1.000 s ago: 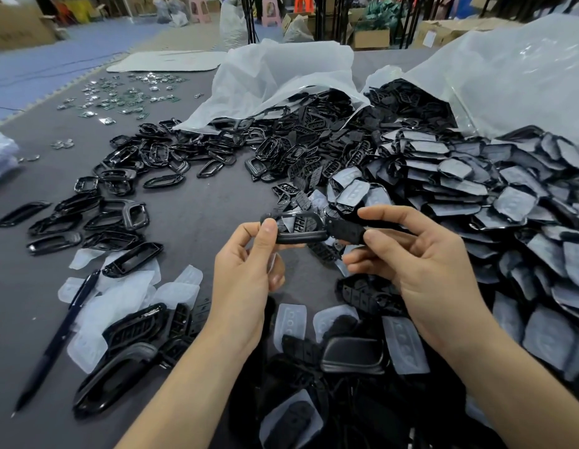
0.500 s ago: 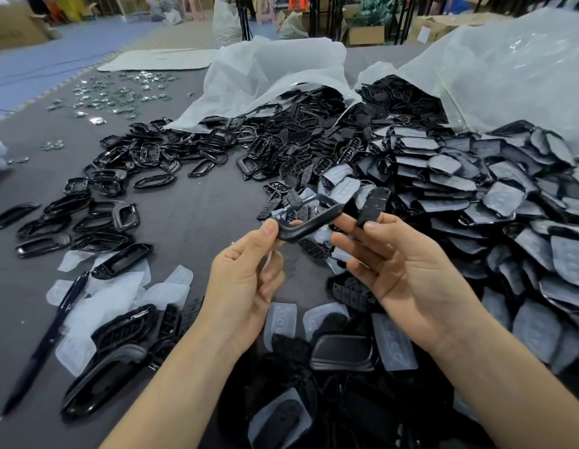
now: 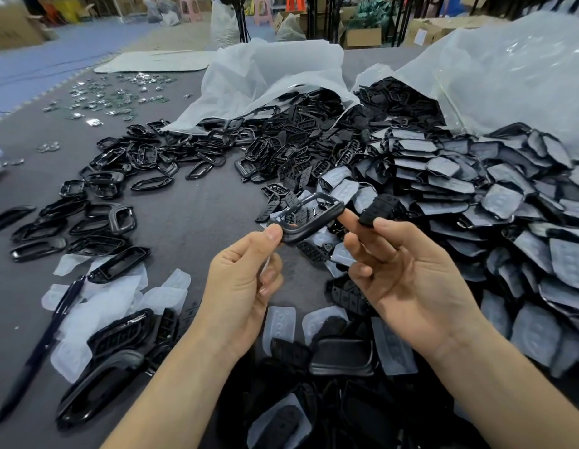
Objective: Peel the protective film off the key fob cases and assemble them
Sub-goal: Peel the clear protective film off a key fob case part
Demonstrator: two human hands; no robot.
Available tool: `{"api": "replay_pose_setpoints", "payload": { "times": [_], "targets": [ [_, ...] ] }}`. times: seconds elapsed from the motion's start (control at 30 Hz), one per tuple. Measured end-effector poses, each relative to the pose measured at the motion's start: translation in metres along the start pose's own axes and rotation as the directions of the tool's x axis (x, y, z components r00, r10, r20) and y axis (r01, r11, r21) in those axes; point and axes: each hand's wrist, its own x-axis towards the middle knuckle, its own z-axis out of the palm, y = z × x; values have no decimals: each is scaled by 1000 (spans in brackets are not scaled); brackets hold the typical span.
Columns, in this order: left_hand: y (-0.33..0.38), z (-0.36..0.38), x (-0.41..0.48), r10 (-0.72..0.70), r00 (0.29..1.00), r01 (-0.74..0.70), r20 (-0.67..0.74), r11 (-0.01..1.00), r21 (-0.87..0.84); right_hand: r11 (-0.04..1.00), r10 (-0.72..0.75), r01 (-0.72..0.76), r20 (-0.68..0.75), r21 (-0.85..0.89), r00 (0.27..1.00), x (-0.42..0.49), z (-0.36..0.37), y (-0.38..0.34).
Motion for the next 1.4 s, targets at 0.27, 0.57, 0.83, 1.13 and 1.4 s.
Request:
{"api": "replay_pose_setpoints", "payload": {
  "times": [0.27,0.57,0.83,1.13,1.4],
  "targets": [
    [-1,2,-3,-1,997,0,71,1000,13,999,17,-16,-14,51,1000,0,-1,-3],
    [-2,5,-8,4,997,-7,72,999,42,999,-15,16,-24,44,1000,1,-2,0],
    [-7,10,-11,-73,989,63,128,995,79,977,-115,110,-14,-184,993,4,-4,13],
    [-9,15,-14,-298,916,342,269,930,-134,816,-375,413,174,-404,911,-2,-5,27],
    [-9,16,-20,-533,710,685,461,676,-272,841,-327,377,190,-388,926,-4,-1,21]
  ]
}}
